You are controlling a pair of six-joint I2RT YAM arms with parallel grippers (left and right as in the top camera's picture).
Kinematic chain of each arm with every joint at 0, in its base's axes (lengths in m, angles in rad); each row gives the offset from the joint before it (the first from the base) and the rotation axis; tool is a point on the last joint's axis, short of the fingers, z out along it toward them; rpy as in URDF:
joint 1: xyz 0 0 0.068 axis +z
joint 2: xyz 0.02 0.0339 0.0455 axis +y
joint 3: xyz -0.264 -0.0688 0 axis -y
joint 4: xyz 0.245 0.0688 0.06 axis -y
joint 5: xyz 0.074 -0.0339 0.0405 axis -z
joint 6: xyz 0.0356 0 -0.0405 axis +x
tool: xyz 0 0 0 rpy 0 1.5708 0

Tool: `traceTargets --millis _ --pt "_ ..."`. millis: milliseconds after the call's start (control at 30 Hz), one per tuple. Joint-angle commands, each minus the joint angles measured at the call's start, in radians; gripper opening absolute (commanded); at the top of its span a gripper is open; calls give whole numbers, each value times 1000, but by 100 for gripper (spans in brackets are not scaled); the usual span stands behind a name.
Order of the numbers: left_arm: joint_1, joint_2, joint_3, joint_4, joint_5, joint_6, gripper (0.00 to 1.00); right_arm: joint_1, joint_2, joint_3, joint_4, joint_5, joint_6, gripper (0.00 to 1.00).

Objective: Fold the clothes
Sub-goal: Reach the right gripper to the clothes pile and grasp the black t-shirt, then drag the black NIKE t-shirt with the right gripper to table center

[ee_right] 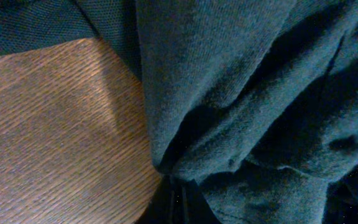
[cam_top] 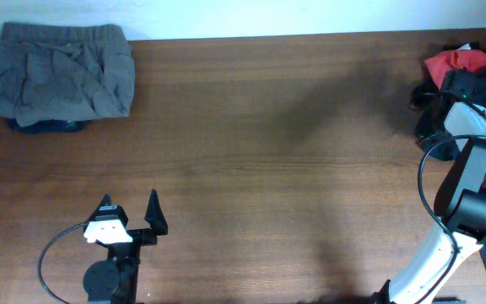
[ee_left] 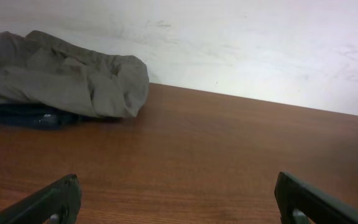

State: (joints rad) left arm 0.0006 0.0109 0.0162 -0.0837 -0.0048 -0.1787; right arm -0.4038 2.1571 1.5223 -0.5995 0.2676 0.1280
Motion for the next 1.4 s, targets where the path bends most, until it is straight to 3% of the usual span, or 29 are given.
traceTargets --millis 0,267,800,1367 --pt "4 -6 -7 0 -3 16 99 -2 -52 19 -14 5 10 4" --pt "4 -6 -7 0 -3 16 99 -2 -140 19 -33 -66 13 4" --pt "4 -6 -7 0 -3 16 99 22 -208 19 -68 -562 12 4" --pt "4 -6 -7 0 -3 16 99 403 -208 19 -51 -710 54 4"
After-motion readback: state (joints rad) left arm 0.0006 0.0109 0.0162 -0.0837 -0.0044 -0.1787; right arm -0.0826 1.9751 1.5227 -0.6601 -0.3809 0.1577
